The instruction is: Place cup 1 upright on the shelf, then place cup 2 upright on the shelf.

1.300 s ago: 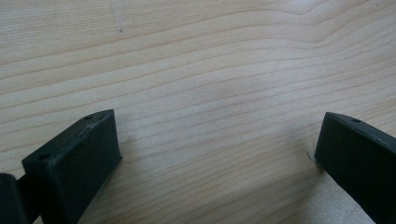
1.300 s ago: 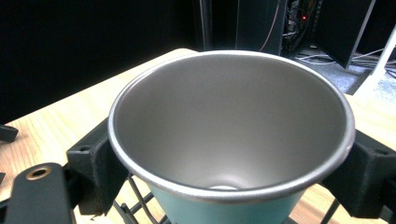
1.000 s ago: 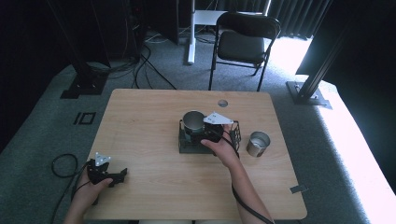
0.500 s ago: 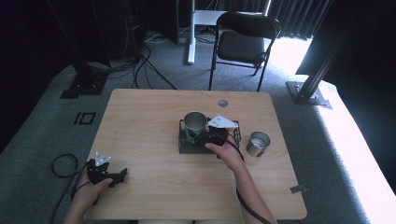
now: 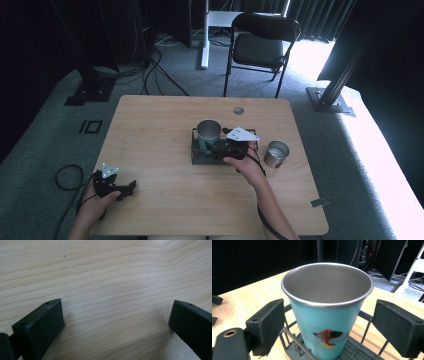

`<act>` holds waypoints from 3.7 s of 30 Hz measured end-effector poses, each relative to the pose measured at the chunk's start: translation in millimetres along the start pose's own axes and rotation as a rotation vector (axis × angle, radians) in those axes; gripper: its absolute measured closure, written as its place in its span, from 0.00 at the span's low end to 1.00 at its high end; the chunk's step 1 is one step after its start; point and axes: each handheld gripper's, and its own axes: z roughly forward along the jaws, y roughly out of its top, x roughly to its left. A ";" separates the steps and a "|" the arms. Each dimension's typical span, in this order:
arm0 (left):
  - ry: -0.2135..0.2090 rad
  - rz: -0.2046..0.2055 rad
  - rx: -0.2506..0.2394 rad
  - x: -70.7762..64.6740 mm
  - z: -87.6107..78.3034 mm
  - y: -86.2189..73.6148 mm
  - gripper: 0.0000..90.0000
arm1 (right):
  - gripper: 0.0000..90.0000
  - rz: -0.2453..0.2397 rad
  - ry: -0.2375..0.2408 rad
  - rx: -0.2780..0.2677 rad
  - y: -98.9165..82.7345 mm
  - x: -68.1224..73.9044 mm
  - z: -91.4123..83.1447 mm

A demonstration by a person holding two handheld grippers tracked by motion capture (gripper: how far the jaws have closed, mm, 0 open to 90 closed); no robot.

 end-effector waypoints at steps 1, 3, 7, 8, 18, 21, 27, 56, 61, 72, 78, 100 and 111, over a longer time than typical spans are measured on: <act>0.000 0.000 0.000 0.0 0.0 0.0 0.01 | 0.12 0.004 0.002 0.000 -0.4 -0.3 -1.4; 0.000 0.000 0.000 0.0 0.0 0.0 0.01 | 0.12 0.002 -0.001 0.001 -1.1 -1.0 -3.7; 0.000 0.000 0.000 0.0 0.0 0.0 0.01 | 0.12 0.009 -0.010 -0.004 -1.8 -2.4 -9.7; 0.000 0.000 0.000 0.0 0.0 0.0 0.01 | 0.12 0.010 -0.010 -0.004 -2.3 -2.7 -11.5; 0.000 0.000 0.000 0.0 0.0 0.0 0.01 | 0.12 0.015 -0.029 -0.009 -8.0 -7.6 -33.5; 0.000 0.000 0.000 0.0 0.0 0.0 0.01 | 0.12 0.013 -0.030 -0.007 -9.6 -7.7 -38.2; 0.000 0.000 0.000 0.0 0.0 0.0 0.01 | 0.12 0.002 -0.035 -0.007 -14.8 -8.4 -54.6; 0.000 0.002 0.000 0.2 0.0 -0.1 0.01 | 0.12 0.020 -0.119 0.046 -79.9 -21.5 -120.9; 0.000 0.002 0.000 0.1 0.0 0.0 0.01 | 0.12 0.043 -0.139 0.094 -96.0 -28.8 -129.7; 0.000 0.002 0.000 0.1 0.0 -0.1 0.01 | 0.12 0.085 -0.252 0.131 -119.7 -51.8 -155.4; 0.000 0.002 0.000 0.1 0.0 -0.1 0.01 | 0.12 0.077 -0.250 0.184 -126.9 -61.1 -172.9; 0.000 0.002 0.000 0.2 0.0 0.0 0.01 | 0.12 0.110 -0.227 0.318 -141.2 -66.1 -180.3; 0.000 0.002 0.000 0.2 0.0 0.0 0.01 | 0.12 0.146 -0.273 0.259 -138.1 -73.3 -179.9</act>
